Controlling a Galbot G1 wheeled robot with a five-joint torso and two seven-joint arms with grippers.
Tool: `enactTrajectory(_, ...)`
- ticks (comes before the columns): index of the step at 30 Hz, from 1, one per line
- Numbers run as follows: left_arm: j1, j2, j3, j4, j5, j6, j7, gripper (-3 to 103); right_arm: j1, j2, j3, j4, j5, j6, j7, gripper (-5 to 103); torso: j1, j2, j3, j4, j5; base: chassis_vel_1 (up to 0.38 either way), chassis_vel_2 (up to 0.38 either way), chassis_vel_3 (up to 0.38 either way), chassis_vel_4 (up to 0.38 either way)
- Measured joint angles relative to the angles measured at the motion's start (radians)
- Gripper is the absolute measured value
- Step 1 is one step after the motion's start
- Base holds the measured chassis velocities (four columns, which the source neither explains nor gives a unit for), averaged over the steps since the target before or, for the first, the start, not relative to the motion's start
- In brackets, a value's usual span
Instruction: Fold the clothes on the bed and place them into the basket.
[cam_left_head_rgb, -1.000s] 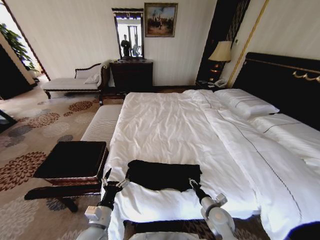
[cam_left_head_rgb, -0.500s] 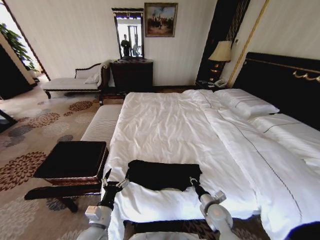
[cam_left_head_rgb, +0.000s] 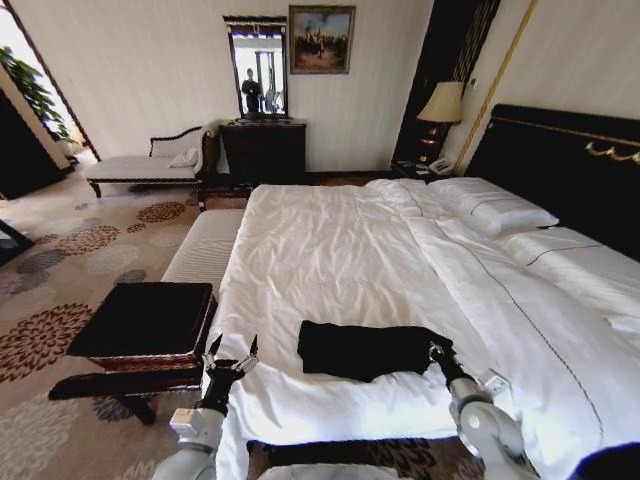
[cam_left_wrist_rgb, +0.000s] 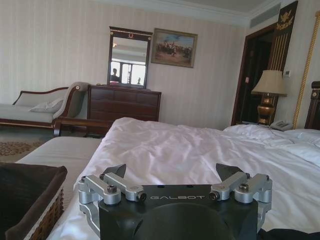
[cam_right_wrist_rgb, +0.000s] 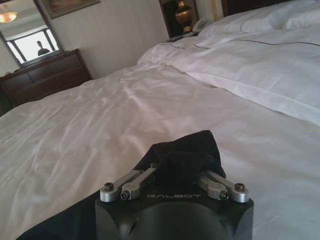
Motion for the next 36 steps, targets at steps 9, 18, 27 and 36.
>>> enactTrajectory(9, 0.011, 0.032, -0.025, -0.048, -0.016, 0.01, -0.003, 100, 0.068, -0.004, -0.33, 0.044, -0.256, 0.056, -0.053, 7, 0.0, 0.0, 0.0, 0.0006, -0.0001, 0.0, 0.0, 0.0, 0.0)
enactTrajectory(18, 0.004, 0.068, -0.047, -0.082, -0.052, 0.022, -0.011, 100, 0.123, 0.033, -0.457, -0.029, -0.29, 0.07, -0.084, 7, 0.0, 0.0, 0.0, 0.0003, -0.0002, 0.0, 0.0, 0.0, 0.0)
enactTrajectory(27, 0.002, 0.065, -0.035, -0.083, -0.048, 0.027, -0.012, 100, 0.195, 0.075, -0.532, -0.127, -0.297, 0.076, -0.079, 7, 0.0, 0.0, 0.0, 0.0003, 0.0, 0.0, 0.0, 0.0, 0.0)
enactTrajectory(36, 0.002, 0.06, -0.03, -0.061, -0.028, 0.021, -0.01, 100, 0.186, 0.034, -0.57, -0.134, -0.4, 0.11, -0.095, 25, 0.0, 0.0, 0.0, 0.0001, 0.0001, 0.0, 0.0, 0.0, 0.0)
